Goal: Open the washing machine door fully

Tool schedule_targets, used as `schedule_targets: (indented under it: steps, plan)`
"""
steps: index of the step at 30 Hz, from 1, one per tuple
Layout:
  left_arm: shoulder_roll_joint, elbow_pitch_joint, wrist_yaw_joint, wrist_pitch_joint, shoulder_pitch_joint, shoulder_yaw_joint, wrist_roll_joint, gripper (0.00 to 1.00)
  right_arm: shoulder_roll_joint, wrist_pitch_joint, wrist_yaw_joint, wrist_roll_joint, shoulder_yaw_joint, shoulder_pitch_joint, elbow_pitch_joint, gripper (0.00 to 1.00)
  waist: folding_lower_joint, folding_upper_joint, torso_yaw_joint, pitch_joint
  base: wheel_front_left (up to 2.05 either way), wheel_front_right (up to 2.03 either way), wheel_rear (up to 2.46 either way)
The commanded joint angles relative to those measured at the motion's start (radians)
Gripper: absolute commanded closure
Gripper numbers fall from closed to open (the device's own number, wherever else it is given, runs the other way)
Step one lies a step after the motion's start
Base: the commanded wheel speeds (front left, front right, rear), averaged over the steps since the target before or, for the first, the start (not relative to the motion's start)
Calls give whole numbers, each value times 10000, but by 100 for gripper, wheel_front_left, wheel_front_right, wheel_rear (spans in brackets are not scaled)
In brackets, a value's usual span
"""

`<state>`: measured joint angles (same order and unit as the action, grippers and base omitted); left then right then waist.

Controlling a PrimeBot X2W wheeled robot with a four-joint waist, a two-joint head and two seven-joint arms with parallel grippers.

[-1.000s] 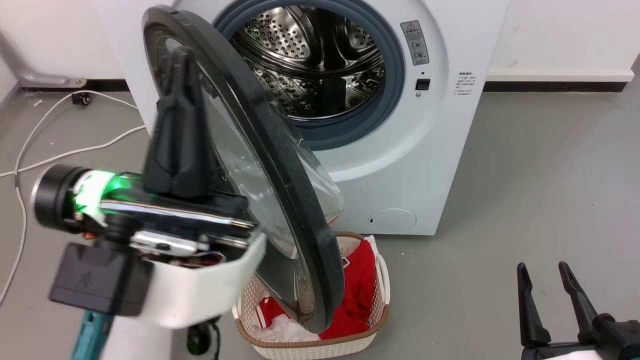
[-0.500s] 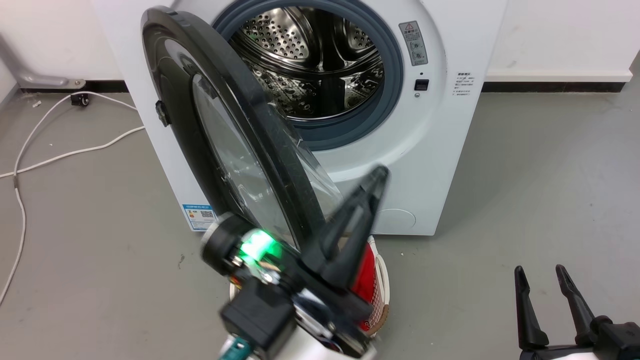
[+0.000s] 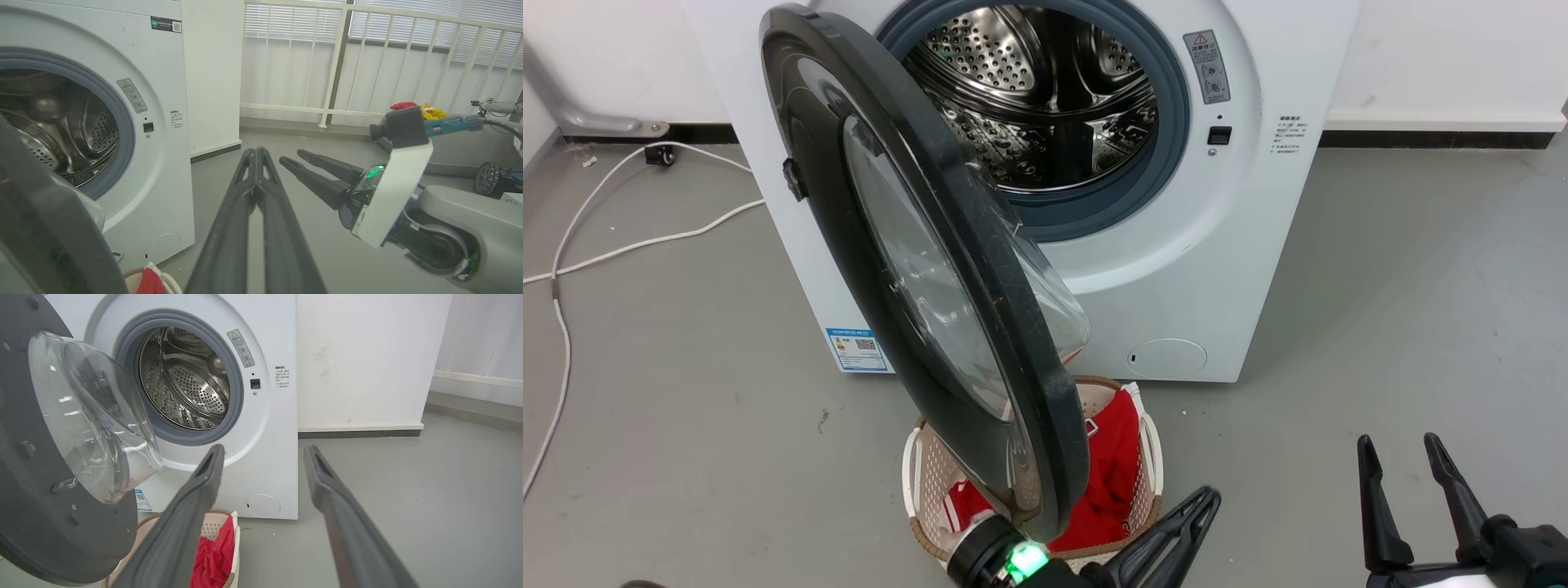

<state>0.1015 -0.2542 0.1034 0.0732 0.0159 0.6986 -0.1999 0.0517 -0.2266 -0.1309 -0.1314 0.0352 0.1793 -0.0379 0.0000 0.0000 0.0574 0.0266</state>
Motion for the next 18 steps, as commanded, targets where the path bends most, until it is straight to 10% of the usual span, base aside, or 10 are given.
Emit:
schedule_targets:
  steps: [1,18]
  plan:
    - [56,125,-67,37,158,8,-34,100,-30,24,3,2,-19,-79,14,0,0,0,-5,-3,0,0,0]
    - [-244,2438,-980,1148,-828,-854,-126,100,-30,32,3,-90,-239,-290,74,0,0,0,-208,-288,0,0,0]
